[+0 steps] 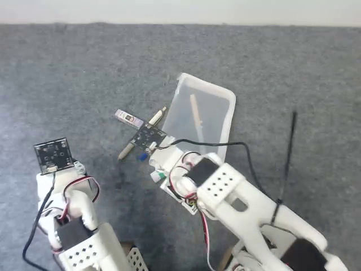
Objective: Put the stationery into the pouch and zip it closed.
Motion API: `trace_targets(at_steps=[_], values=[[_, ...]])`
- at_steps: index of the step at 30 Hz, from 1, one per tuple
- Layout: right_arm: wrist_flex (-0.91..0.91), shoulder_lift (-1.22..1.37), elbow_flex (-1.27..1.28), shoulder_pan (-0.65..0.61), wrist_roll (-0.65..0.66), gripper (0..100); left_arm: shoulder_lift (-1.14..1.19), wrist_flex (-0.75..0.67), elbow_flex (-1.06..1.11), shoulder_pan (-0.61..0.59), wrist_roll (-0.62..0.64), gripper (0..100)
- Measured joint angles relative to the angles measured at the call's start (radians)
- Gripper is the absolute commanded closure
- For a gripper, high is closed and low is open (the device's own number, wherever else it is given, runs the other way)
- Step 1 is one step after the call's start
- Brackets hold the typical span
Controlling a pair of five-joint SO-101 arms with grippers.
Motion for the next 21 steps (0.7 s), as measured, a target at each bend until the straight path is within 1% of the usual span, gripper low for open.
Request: trace_targets(at_steps=[2,4,6,9,12,18,21], values=[[0.0,-0.061,0.023,0.017,0.0,99.1,0.0,0.0,0.0,0.006,0.0,86],[0.0,-0.127,0.048,0.034,0.0,99.1,0.0,0.002,0.002,0.052,-0.002,80],[0.0,-0.203,0.08,0.051,0.0,99.1,0.0,0.032,0.002,0.109,0.0,78],[0.0,-0.322,0.133,0.069,0.0,99.1,0.0,0.081,0.002,0.204,0.0,78],[0.0,-0.442,0.187,0.075,0.0,99.1,0.0,0.091,0.002,0.249,0.0,77],[-0.012,-0.611,0.262,0.08,0.0,99.1,0.0,0.094,0.002,0.292,0.0,77],[-0.012,-0.657,0.281,0.08,0.0,99.1,0.0,0.11,-0.02,0.288,0.0,77]])
